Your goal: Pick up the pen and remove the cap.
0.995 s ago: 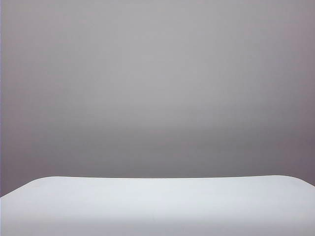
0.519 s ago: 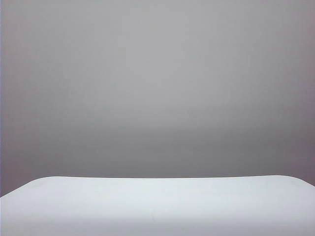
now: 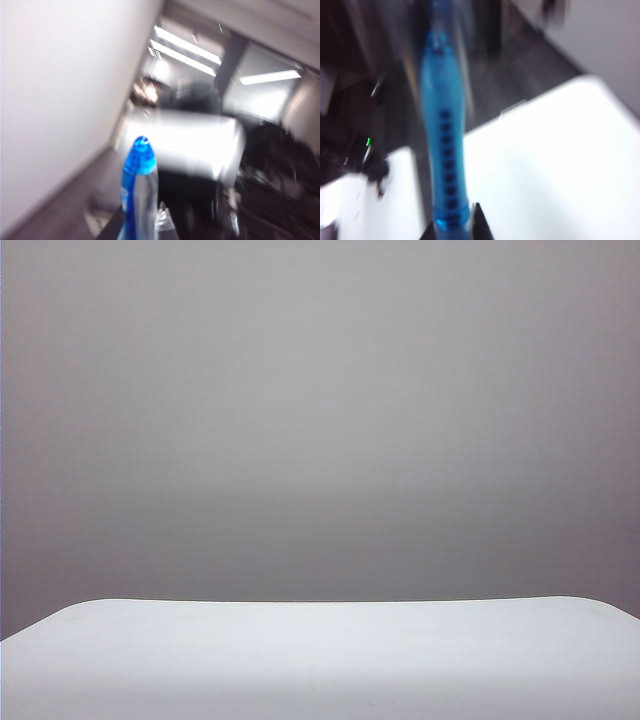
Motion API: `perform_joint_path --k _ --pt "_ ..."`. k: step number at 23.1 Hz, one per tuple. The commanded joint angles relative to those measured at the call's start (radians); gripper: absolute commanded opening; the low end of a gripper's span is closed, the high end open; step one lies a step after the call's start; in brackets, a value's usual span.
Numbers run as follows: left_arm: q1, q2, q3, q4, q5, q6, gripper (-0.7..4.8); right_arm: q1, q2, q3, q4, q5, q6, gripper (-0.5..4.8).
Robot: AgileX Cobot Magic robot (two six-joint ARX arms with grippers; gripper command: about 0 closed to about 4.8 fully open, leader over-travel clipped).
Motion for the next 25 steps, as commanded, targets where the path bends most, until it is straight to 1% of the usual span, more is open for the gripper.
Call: perform_joint_path --k 1,4,6,7,9,12,13,15,16,18,20,21,22,23,24,25 --pt "0.002 -0.008 0.008 0.039 -0.042 0.005 0.17 0.005 0.002 -0.019 -0.025 -0.006 -0.006 -0.06" --pt "0.002 -0.008 0.008 0.038 -0.040 0.006 0.17 0.005 0.002 -0.033 -0.025 -0.003 -0.006 -0.06" --pt "0.003 -0.008 0.008 0.034 -0.047 0.042 0.17 0.005 0.002 -0.039 -0.026 0.064 -0.006 -0.06" --pt "0.006 -0.008 0.008 0.020 -0.061 0.073 0.17 0.005 0.002 -0.043 -0.026 0.093 -0.006 -0.06" --pt "0.035 -0.010 0.008 -0.005 -0.082 0.106 0.17 0.005 0.002 -0.049 -0.039 0.141 -0.009 -0.06" --pt "0.094 -0.010 0.008 -0.121 -0.130 0.134 0.17 0.004 0.008 -0.049 -0.072 0.220 -0.017 -0.06" --pt "0.119 -0.010 0.008 -0.190 -0.154 0.143 0.17 0.004 0.013 -0.050 -0.083 0.258 -0.017 -0.06" --pt "0.162 -0.010 0.008 -0.314 -0.159 0.182 0.17 0.004 0.023 -0.050 -0.097 0.327 -0.018 -0.06" --pt "0.184 -0.010 0.008 -0.407 -0.160 0.230 0.16 0.004 0.033 -0.051 -0.102 0.367 -0.018 -0.06" --pt "0.205 -0.010 0.008 -0.574 -0.200 0.336 0.16 0.004 0.053 -0.060 -0.099 0.408 -0.018 -0.06" --pt "0.205 -0.010 0.008 -0.779 -0.289 0.489 0.16 0.004 0.089 -0.066 -0.100 0.438 -0.018 -0.06" --pt "0.205 -0.007 0.008 -0.957 -0.403 0.634 0.16 0.004 0.138 -0.072 -0.100 0.440 -0.018 -0.06" --pt "0.200 0.003 0.008 -1.095 -0.511 0.713 0.17 0.004 0.186 -0.080 -0.095 0.440 -0.016 -0.06" --pt "0.200 0.008 0.008 -1.145 -0.537 0.721 0.17 0.004 0.220 -0.087 -0.084 0.442 -0.016 -0.06" --pt "0.200 0.030 0.008 -1.241 -0.578 0.724 0.17 0.004 0.282 -0.098 -0.059 0.461 -0.016 -0.06" --pt "0.202 0.040 0.008 -1.282 -0.597 0.725 0.17 0.004 0.312 -0.103 -0.048 0.472 -0.016 -0.06"
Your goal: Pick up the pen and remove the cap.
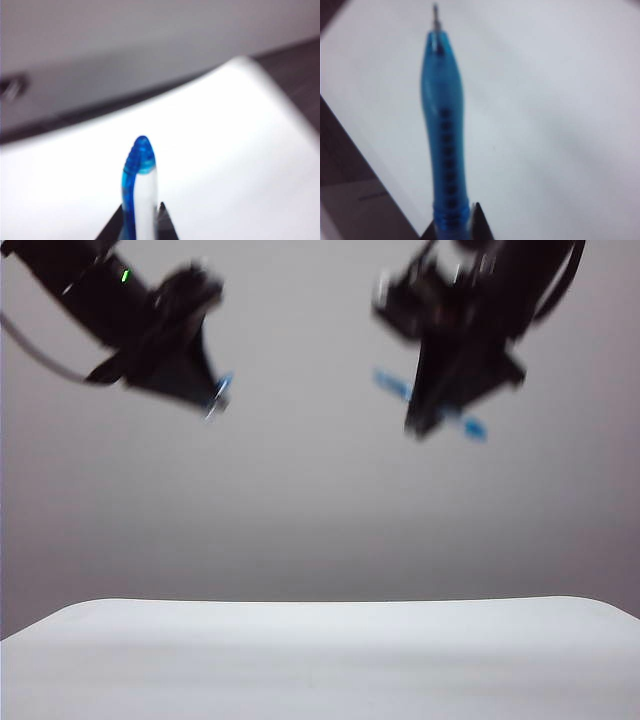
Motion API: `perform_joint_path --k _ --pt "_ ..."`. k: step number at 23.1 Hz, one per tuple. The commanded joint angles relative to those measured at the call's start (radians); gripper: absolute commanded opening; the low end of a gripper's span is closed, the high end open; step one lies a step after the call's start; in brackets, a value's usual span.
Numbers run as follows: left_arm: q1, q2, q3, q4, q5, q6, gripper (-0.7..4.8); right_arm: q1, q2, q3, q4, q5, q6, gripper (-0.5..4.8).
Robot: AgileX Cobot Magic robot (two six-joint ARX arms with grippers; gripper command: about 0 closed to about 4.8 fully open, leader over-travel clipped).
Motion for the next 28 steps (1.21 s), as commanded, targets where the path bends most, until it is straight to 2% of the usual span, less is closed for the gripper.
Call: perform_joint_path --k 1,3,5,9,15,19,28 --pt "0.005 0.031 0.002 -0.165 -0.078 0.027 0.18 0.002 0.084 -0.015 0.057 0.051 -0.001 -0.06" --pt "0.005 0.080 0.002 -0.276 -0.105 0.048 0.21 0.000 0.187 -0.037 0.106 0.149 -0.001 -0.06" --pt "-0.002 0.148 0.001 -0.343 -0.098 0.053 0.21 -0.001 0.267 -0.050 0.134 0.183 0.000 -0.06" --pt "-0.002 0.325 0.001 -0.402 -0.095 0.069 0.22 -0.001 0.390 -0.052 0.156 0.187 0.007 -0.06" --pt "-0.003 0.452 0.002 -0.389 -0.209 0.089 0.22 -0.017 0.413 -0.074 0.248 0.270 0.007 -0.06" --pt "-0.008 0.456 0.002 -0.366 -0.206 0.085 0.22 -0.047 0.413 -0.080 0.257 0.309 0.008 -0.05" --pt "-0.008 0.456 0.002 -0.369 -0.201 0.078 0.30 -0.107 0.413 -0.188 0.289 0.308 0.007 -0.04"
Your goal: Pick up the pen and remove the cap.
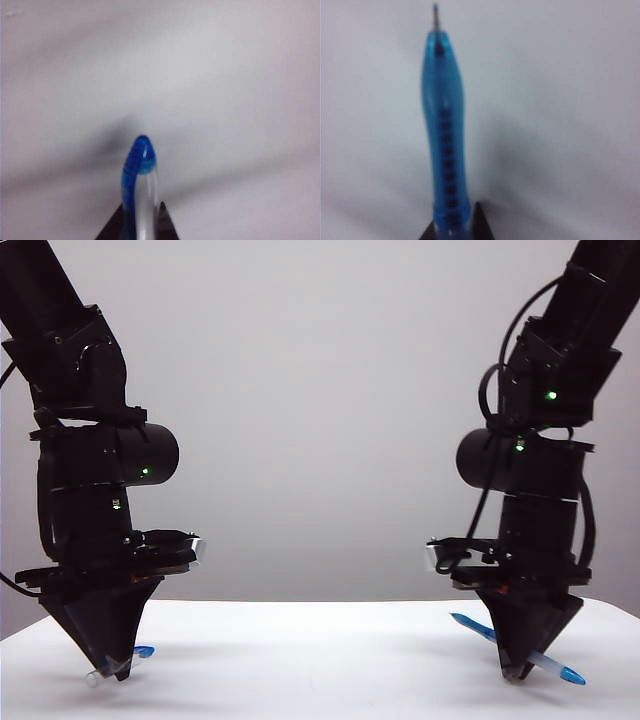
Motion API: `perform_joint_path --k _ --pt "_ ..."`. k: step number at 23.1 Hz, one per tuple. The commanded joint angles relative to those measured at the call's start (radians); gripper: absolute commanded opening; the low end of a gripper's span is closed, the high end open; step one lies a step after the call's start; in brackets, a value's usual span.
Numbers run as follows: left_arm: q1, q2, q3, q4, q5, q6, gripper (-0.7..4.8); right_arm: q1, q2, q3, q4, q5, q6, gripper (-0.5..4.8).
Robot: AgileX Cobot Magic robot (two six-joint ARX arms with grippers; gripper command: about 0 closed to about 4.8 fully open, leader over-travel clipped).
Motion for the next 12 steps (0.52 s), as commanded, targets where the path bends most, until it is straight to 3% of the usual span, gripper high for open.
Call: perform_joint_path --k 1,3,6,9,12 --pt "0.000 -0.005 0.002 0.001 0.005 -0.003 0.30 -0.011 -0.003 -0.032 0.024 -0.003 0.002 -0.04" --pt "0.000 -0.005 0.002 0.005 0.006 -0.003 0.30 -0.011 -0.003 -0.043 0.032 0.001 0.002 0.12" --pt "0.000 -0.005 0.002 0.010 0.006 -0.003 0.38 -0.011 -0.003 -0.047 0.045 0.000 0.002 0.78" --pt "0.000 -0.005 0.002 0.011 0.008 -0.003 1.60 -0.011 -0.003 -0.047 0.050 0.000 0.002 1.32" --pt "0.000 -0.005 0.002 0.015 0.045 0.002 1.87 -0.011 -0.003 -0.047 0.061 0.000 0.010 1.85"
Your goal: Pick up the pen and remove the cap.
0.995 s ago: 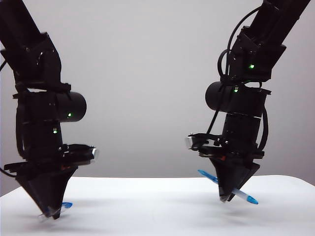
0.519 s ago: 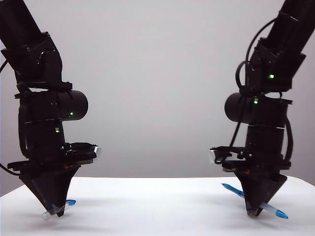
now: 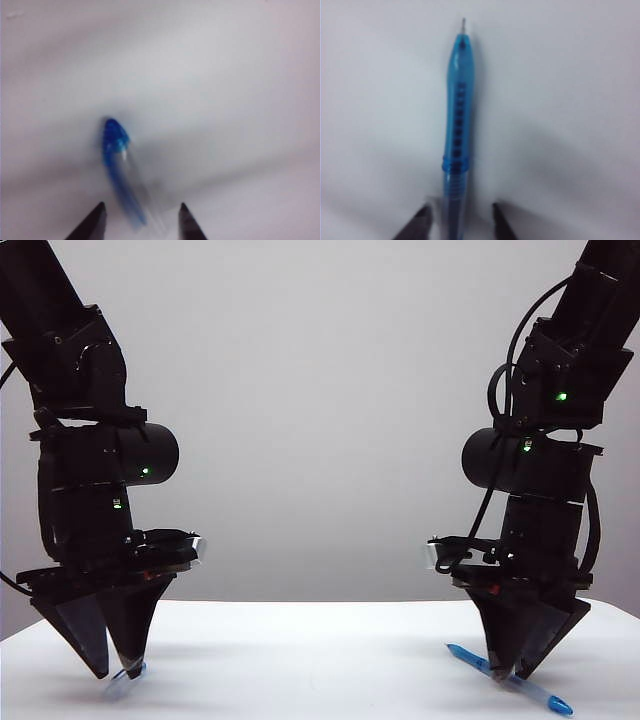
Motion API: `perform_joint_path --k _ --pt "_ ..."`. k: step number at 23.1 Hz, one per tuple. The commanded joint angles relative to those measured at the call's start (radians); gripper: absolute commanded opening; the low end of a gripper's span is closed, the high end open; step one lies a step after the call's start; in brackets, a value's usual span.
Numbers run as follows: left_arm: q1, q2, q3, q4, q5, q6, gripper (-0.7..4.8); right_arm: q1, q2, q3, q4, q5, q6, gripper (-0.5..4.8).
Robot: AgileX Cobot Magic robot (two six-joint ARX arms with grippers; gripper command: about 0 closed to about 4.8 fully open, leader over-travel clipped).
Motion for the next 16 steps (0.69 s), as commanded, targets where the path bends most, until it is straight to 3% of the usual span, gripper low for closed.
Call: perform_joint_path --k 1,2,3,10,12,14,16 --pt "0.000 -0.005 0.002 0.011 0.045 0.005 1.87 -0.002 0.010 -0.007 0.014 0.021 0.009 2.10" --pt "-0.001 -0.007 0.002 0.012 0.064 0.005 1.87 -0.002 0.009 -0.006 0.016 0.022 0.009 2.66" --pt "-0.001 -0.008 0.002 0.011 0.071 0.005 1.87 -0.002 0.007 -0.006 0.016 0.019 0.010 2.85" --pt "-0.001 -0.106 0.003 -0.018 0.050 0.012 1.87 -0.002 -0.112 -0.006 -0.018 -0.052 0.069 2.84" --pt "-0.001 -0.166 0.003 -0.046 -0.008 0.016 1.87 -0.002 -0.189 -0.006 -0.034 -0.085 0.085 2.83" --pt "-0.001 -0.241 0.003 -0.090 -0.049 0.031 1.87 -0.002 -0.273 -0.006 -0.071 -0.120 0.091 2.58" --pt "0.000 -0.327 0.003 -0.132 -0.088 0.043 1.85 -0.002 -0.352 -0.006 -0.115 -0.121 0.091 1.92"
